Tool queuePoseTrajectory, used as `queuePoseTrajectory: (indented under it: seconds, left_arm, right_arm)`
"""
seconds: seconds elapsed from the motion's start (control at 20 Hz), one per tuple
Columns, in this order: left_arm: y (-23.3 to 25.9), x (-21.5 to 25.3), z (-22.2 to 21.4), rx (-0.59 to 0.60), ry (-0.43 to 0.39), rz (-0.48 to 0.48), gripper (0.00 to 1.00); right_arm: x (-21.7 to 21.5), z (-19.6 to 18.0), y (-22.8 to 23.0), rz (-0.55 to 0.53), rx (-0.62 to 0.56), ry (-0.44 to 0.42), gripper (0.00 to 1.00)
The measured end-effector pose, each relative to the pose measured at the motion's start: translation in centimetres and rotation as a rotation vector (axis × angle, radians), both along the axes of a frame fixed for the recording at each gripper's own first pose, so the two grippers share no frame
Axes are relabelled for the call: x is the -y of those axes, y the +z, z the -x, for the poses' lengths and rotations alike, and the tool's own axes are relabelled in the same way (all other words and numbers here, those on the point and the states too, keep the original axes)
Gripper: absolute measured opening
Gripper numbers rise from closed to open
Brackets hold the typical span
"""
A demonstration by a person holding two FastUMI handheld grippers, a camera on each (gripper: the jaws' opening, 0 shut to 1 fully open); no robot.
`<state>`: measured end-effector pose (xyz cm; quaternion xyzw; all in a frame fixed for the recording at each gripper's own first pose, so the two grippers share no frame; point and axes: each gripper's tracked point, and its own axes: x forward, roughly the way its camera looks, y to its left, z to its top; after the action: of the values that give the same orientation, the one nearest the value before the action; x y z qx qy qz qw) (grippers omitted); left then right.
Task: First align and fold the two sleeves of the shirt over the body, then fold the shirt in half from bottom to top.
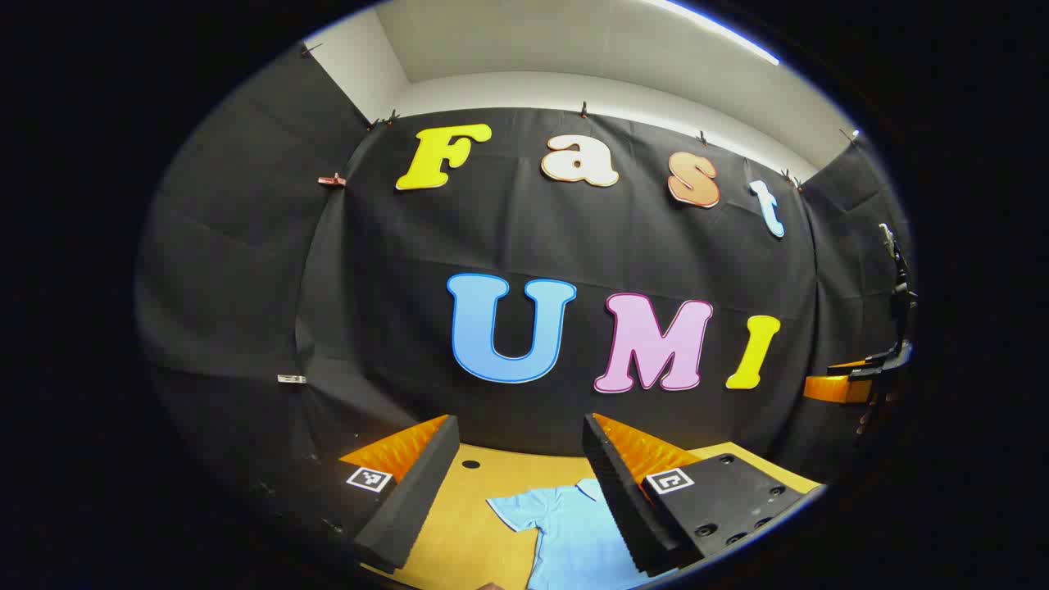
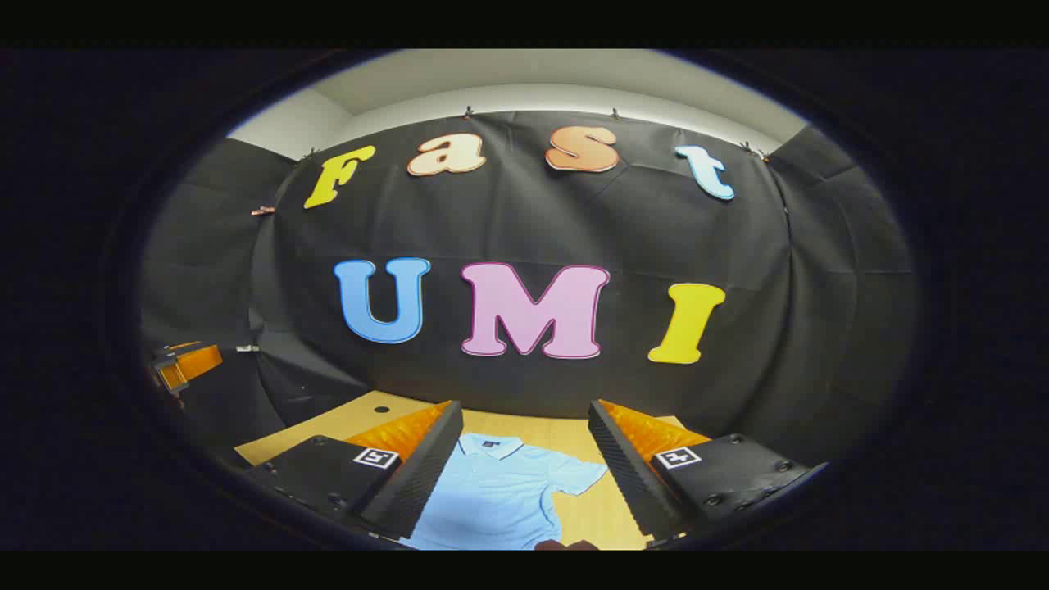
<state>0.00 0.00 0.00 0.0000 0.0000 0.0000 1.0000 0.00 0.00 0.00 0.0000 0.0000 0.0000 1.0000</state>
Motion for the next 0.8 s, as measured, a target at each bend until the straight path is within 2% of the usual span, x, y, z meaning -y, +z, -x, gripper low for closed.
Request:
queuePoseTrajectory:
  seconds: [0.4, 0.8]
  left_arm:
    - [0.2, 0.7, -1.3, 0.001, -0.043, -0.015, 0.96]
    - [0.5, 0.0, -0.9, -0.005, -0.047, -0.03, 0.96]
  right_arm:
    - [0.8, 0.5, -0.7, 0.008, -0.015, -0.034, 0.97]
    - [0.9, 0.4, -0.7, 0.005, -0.01, -0.043, 0.97]
